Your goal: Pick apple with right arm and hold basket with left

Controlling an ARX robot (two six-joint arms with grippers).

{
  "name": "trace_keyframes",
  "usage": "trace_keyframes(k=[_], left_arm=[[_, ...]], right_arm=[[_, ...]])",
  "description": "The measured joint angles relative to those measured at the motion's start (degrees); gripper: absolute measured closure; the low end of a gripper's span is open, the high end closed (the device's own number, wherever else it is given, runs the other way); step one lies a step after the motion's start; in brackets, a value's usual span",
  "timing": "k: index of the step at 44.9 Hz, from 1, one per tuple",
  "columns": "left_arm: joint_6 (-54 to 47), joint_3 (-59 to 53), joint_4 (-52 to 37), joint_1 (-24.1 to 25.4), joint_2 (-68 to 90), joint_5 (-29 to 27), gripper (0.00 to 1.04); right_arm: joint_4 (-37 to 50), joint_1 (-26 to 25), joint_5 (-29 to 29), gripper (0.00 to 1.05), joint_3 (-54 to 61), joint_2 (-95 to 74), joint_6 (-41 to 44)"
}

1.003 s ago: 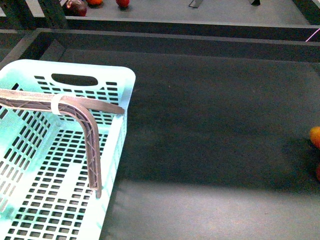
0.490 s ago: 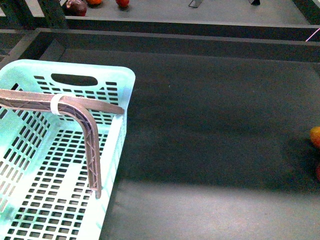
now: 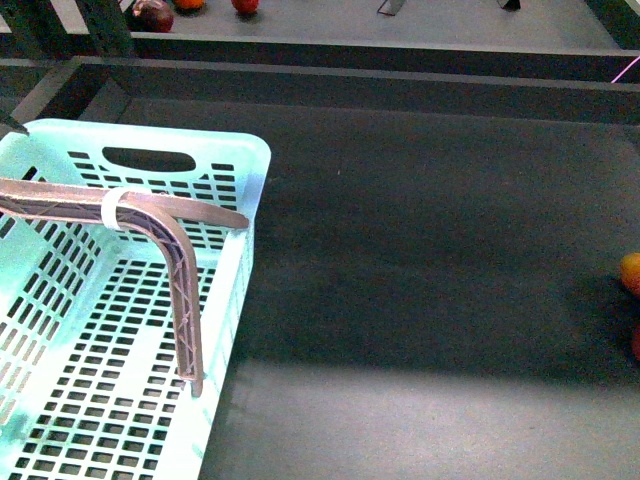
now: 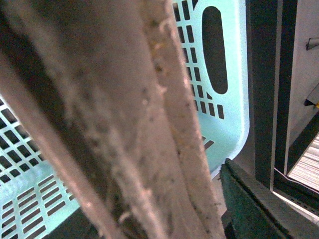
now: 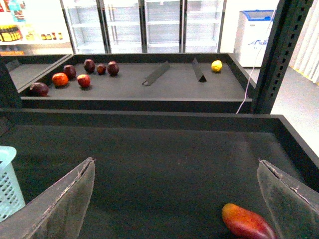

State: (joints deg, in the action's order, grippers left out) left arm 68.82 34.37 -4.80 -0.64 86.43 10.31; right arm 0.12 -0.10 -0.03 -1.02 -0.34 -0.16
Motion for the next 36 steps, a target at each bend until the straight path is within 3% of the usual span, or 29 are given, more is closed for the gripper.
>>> trace_keyframes(k=[6,8,26,36], left_arm=[[2.3,0.3,0.0,-0.1,0.0,0.2,0.89],[5.3,0.4,0.0,-0.3,0.0,0.5,0.94],[3.8,1.0,2.8,-3.7,-3.8,1.7,0.97],[-1.4,5.7,6.9,-9.0,-7.8,1.2,0.98]], right_arm=[[0.0,0.0,0.0,0.09,0.0,0.0,0.0],[0.0,0.0,0.0,0.09,0.0,0.0,0.0],[0.0,0.0,0.0,0.09,0.0,0.0,0.0],[0.0,0.0,0.0,0.09,0.0,0.0,0.0]])
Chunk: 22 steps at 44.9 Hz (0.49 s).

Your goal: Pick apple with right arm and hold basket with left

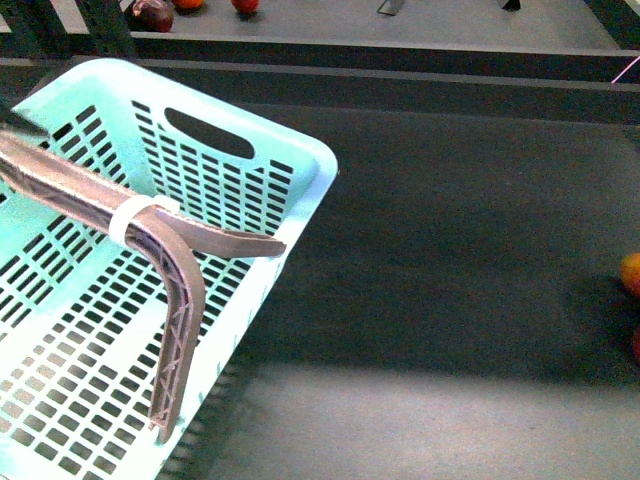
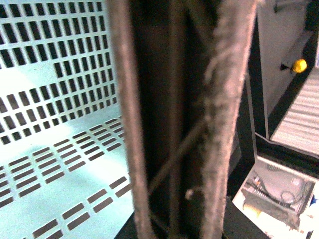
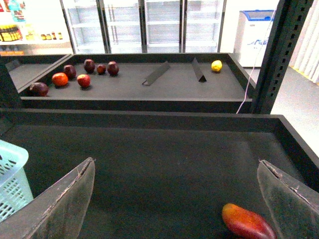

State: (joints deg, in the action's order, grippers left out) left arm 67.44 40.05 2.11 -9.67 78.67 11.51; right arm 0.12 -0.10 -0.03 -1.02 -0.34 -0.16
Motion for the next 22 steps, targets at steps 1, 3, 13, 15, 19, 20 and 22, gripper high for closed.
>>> trace_keyframes(k=[1,3,13,15,19,20,22], left_arm=[[-0.4,0.7,0.4,-0.8,-0.3,0.0,0.98],[-0.7,2.1,1.2,-2.6,-0.7,-0.2,0.98],[-0.9,8.7,4.6,-12.0,-0.8,-1.5,0.98],[-0.9,10.8,4.7,-15.0,-0.8,-2.0,0.98],[-1.1,14.5,4.9,-20.6,-0.5,-2.8,0.98],[-1.3,15.1,5.0,-21.9,-0.3,-3.0,0.98],[-1.6,16.0,5.1,-23.9,0.1,-3.1,0.98]], right_arm=[[0.0,0.0,0.0,0.09,0.0,0.0,0.0],[0.0,0.0,0.0,0.09,0.0,0.0,0.0],[0.0,0.0,0.0,0.09,0.0,0.0,0.0],[0.0,0.0,0.0,0.09,0.0,0.0,0.0],[0.0,0.0,0.0,0.09,0.0,0.0,0.0],[0.0,0.0,0.0,0.09,0.0,0.0,0.0],[0.0,0.0,0.0,0.09,0.0,0.0,0.0]])
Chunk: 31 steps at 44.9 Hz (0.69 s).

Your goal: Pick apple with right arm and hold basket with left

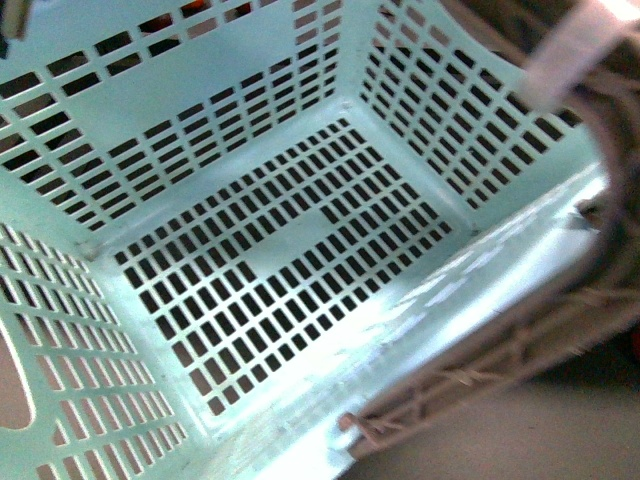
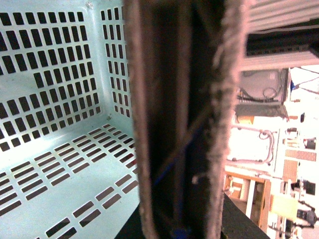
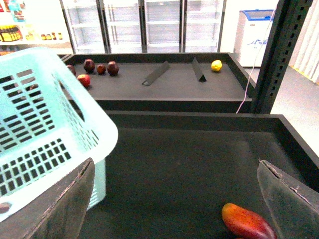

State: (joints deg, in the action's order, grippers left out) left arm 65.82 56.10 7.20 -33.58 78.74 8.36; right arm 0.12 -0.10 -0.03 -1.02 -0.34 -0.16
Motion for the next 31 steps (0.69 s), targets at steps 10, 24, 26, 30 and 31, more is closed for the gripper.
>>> trace_keyframes(k=[10,24,26,30,31], left_arm=[[-1.7,0.7,0.0,-6.2,1.0,-0.4,0.98],[-3.1,0.7,-0.1,-6.7,1.0,-1.5,0.98],[-3.2,0.7,-0.1,-6.7,1.0,-1.6,0.98],[-3.3,0.7,-0.1,-6.7,1.0,-1.6,0.98],[-3.3,0.7,-0.1,-6.7,1.0,-1.6,0.98]], right_arm=[[0.0,0.0,0.0,0.09,0.0,0.0,0.0],[0.0,0.0,0.0,0.09,0.0,0.0,0.0],[0.0,0.0,0.0,0.09,0.0,0.0,0.0],[0.0,0.0,0.0,0.09,0.0,0.0,0.0],[0.0,0.0,0.0,0.09,0.0,0.0,0.0]])
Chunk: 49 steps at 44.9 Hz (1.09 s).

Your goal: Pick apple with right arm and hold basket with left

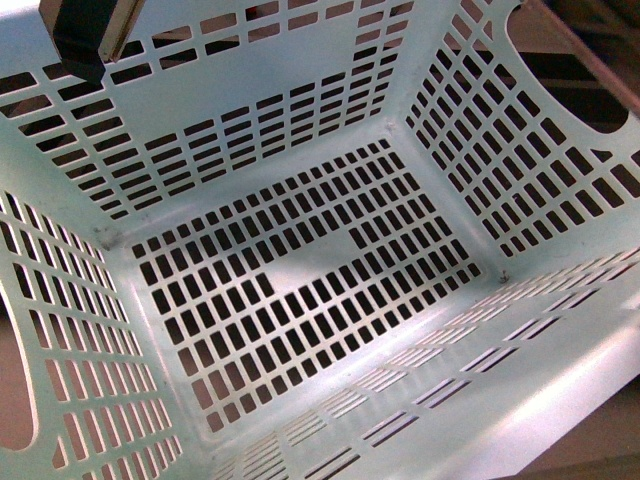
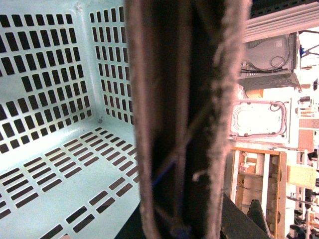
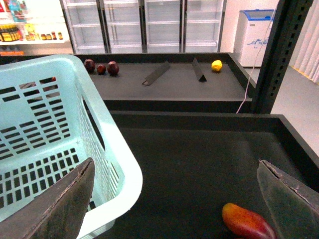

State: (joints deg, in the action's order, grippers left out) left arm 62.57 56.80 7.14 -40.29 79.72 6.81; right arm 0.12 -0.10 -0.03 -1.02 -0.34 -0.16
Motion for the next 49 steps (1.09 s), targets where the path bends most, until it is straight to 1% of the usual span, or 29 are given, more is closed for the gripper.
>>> trace_keyframes(k=[1,2,4,6,9,14,16,18,20,24,30,34,36,39,42,47,49], left_arm=[[0.0,0.0,0.0,0.0,0.0,0.0,0.98],[0.0,0.0,0.0,0.0,0.0,0.0,0.98],[0.0,0.0,0.0,0.0,0.0,0.2,0.98],[0.0,0.0,0.0,0.0,0.0,0.2,0.98],[-0.2,0.0,-0.1,0.0,0.0,0.3,0.98],[-0.1,0.0,-0.1,0.0,0.1,0.3,0.98],[-0.2,0.0,-0.1,0.0,0.1,0.2,0.98],[-0.3,0.0,-0.1,0.0,0.1,0.0,0.98],[-0.2,0.0,-0.1,0.0,0.1,0.0,0.98],[-0.2,0.0,-0.1,0.0,0.1,0.1,0.98],[-0.2,0.0,-0.1,0.0,0.1,0.1,0.98],[-0.2,0.0,-0.1,0.0,0.1,0.2,0.98],[-0.2,0.0,-0.1,0.0,0.1,0.2,0.98],[-0.2,0.0,-0.1,0.0,0.1,0.2,0.98],[-0.2,0.0,-0.1,0.0,0.1,0.1,0.98],[-0.2,0.0,-0.1,0.0,0.1,0.1,0.98],[-0.2,0.0,-0.1,0.0,0.1,0.3,0.98]], right_arm=[[0.0,0.0,0.0,0.09,0.0,0.0,0.0],[-1.6,0.5,-1.8,0.09,-0.4,-0.9,-0.7],[-13.4,3.3,-11.6,0.09,-5.3,-7.3,-4.2],[-21.1,3.7,-16.4,0.09,-8.3,-13.6,-6.5],[-24.3,3.6,-18.5,0.09,-8.8,-17.4,-8.2],[-23.3,2.9,-18.6,0.09,-8.9,-19.4,-9.1],[-22.3,2.2,-17.7,0.09,-8.9,-20.5,-9.1],[-20.6,0.6,-16.0,0.09,-8.8,-22.3,-9.2],[-16.9,-2.4,-13.8,0.09,-8.3,-26.2,-9.0],[-10.2,-6.6,-11.7,0.09,-7.3,-34.1,-7.5],[2.3,-10.4,-9.5,0.09,-7.0,-48.2,-6.0],[18.1,-13.9,-6.7,0.09,-9.0,-68.4,-3.4],[24.5,-15.7,-5.9,0.09,-11.2,-77.1,-2.8],[30.9,-18.8,-4.5,0.09,-16.0,-90.2,-3.1],[33.5,-20.7,-5.1,0.09,-21.0,-103.0,-3.8],[34.6,-20.7,-6.6,0.09,-25.6,-115.6,-4.1],[34.6,-20.5,-6.5,0.09,-27.0,-118.0,-4.7]])
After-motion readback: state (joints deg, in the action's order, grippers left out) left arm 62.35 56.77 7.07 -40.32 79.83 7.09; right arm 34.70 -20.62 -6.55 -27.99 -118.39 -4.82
